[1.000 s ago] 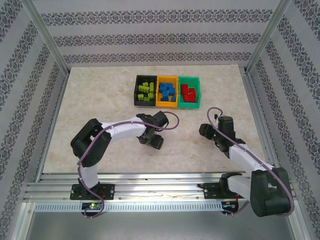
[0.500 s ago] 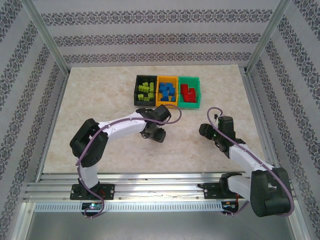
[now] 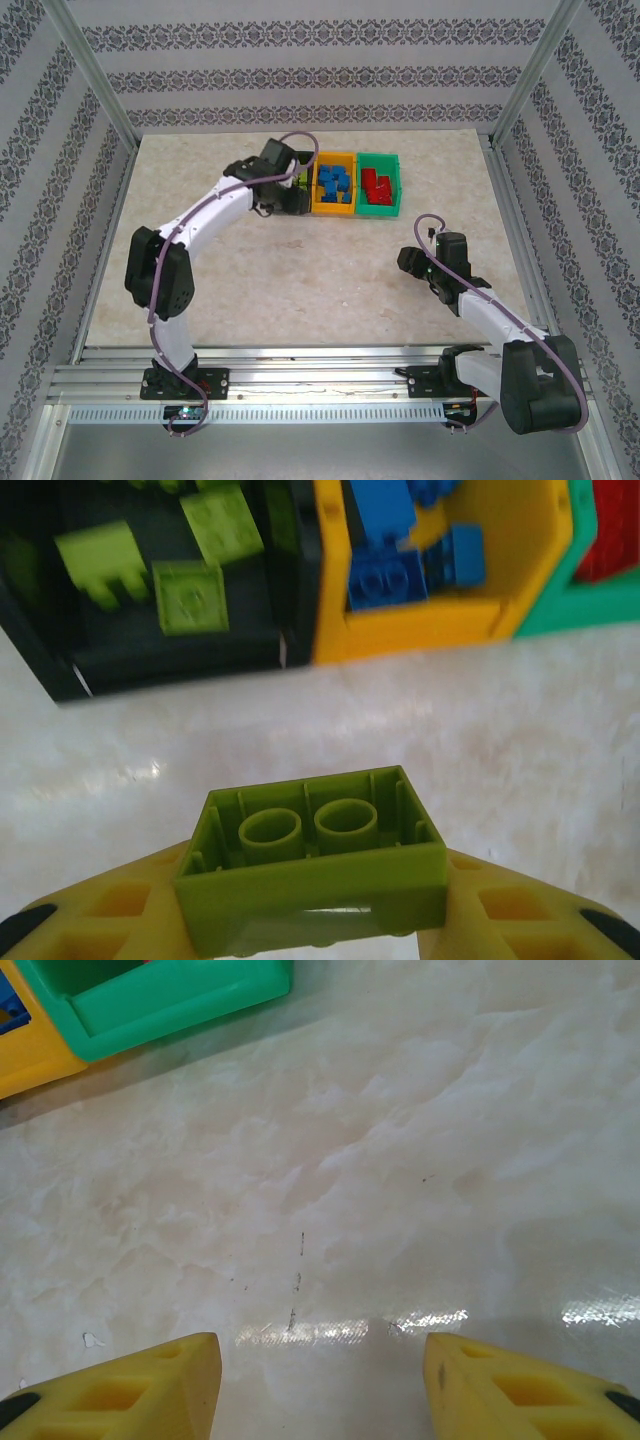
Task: Sort the legos into containers by color
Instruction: Place the lego in the container.
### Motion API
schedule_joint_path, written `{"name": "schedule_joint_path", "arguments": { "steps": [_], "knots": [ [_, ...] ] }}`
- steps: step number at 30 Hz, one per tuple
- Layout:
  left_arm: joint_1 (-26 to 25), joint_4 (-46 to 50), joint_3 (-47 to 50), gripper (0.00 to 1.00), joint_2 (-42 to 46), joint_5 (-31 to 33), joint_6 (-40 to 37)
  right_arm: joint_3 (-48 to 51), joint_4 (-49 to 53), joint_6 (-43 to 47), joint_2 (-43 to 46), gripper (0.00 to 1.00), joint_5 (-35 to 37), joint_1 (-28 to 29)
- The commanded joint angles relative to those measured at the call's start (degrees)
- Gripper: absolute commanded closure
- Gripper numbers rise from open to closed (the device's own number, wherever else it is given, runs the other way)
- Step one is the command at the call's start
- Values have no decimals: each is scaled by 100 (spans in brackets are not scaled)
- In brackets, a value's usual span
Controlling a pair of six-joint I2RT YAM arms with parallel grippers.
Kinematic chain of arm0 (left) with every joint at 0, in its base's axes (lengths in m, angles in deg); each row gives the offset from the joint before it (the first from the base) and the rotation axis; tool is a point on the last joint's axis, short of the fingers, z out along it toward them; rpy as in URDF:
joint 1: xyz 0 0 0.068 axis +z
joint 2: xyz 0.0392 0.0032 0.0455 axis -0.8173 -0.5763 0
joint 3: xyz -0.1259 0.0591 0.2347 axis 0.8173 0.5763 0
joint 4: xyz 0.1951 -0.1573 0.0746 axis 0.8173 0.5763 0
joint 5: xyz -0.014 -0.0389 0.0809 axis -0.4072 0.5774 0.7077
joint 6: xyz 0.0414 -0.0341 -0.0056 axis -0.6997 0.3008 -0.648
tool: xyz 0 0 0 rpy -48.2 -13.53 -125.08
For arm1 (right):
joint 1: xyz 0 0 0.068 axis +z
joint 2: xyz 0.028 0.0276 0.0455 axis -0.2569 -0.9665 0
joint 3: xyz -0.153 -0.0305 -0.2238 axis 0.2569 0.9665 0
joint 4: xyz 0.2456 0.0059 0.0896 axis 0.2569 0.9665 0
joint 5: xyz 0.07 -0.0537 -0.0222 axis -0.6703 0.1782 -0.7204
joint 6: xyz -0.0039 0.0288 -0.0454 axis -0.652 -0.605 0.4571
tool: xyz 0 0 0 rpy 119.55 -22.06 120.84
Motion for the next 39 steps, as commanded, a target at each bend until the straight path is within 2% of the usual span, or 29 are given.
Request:
{"name": "schedule_joint_path", "arguments": {
  "steps": [1, 7, 14, 16, 21, 25, 27, 34, 39],
  "knots": [
    [269, 224, -624, 52, -527, -383, -304, 58, -138, -63, 116, 43, -56, -48],
    [663, 277, -2073, 50, -1638, -787, -251, 126, -181, -67, 247, 43, -49, -41],
    [716, 1374, -4748, 41, -3171, -578, -252, 156, -141, -78, 435, 43, -4, -46],
    [718, 1510, -4966, 37, -3286, -502, -277, 157, -133, -82, 520, 43, 19, -46],
    [716, 1543, -4806, 33, -3086, -458, -376, 302, -156, -86, 544, 42, 16, -46],
    [716, 1219, -3925, 33, -2495, -468, -410, 263, -172, -73, 441, 42, -45, -47],
    [723, 758, -3056, 33, -1967, -497, -385, 247, -191, -66, 397, 43, -56, -47],
    [774, -1718, 850, 33, 318, -483, -17, 231, -205, -40, 212, 42, -99, -47],
    [1071, -2925, 2937, 33, 1673, -400, 270, -47, -234, -20, 93, 41, -148, -48]
  ]
}}
